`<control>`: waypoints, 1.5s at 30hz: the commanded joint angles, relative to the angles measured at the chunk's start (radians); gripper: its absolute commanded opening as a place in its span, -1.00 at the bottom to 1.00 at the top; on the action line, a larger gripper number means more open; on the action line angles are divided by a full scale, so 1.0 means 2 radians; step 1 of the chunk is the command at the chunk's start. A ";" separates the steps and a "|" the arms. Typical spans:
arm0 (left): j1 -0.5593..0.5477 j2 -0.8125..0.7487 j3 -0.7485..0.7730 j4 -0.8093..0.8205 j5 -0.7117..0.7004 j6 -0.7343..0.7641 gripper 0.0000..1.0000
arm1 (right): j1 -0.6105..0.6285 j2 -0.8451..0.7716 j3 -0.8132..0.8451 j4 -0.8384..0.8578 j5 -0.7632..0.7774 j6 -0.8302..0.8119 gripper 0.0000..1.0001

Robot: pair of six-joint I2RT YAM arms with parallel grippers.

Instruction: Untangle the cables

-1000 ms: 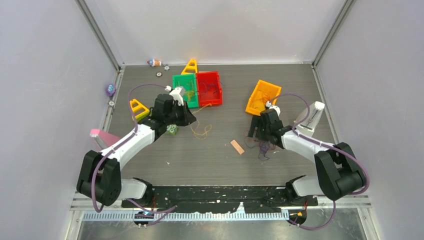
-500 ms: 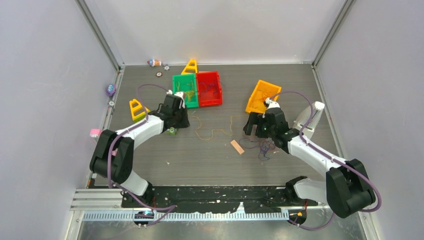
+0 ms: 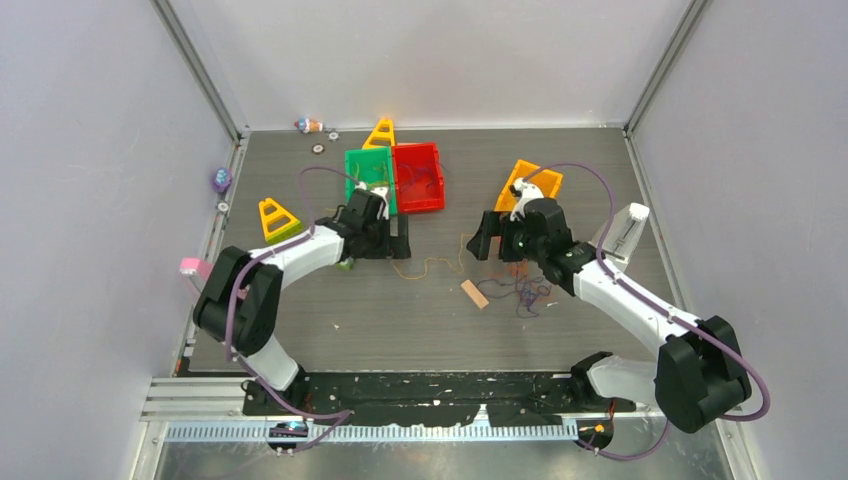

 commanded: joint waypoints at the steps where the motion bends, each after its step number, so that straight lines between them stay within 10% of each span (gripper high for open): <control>1: -0.010 0.035 0.038 -0.022 0.009 0.007 0.85 | 0.010 0.001 0.042 -0.012 0.000 -0.006 0.97; 20: -0.024 0.058 0.018 -0.005 0.049 -0.014 0.01 | 0.064 0.186 0.138 0.009 0.024 0.022 0.26; 28: -0.024 0.073 0.018 -0.006 0.053 -0.010 -1.00 | 0.070 0.213 0.163 0.013 0.011 0.023 -0.81; 38: -0.024 -0.053 0.074 -0.108 0.027 0.092 -1.00 | 0.098 0.221 0.256 0.005 -0.083 -0.015 -0.89; 45: 0.005 -0.007 0.211 -0.196 0.000 0.133 -1.00 | 0.102 0.275 0.357 0.004 -0.108 -0.004 -0.89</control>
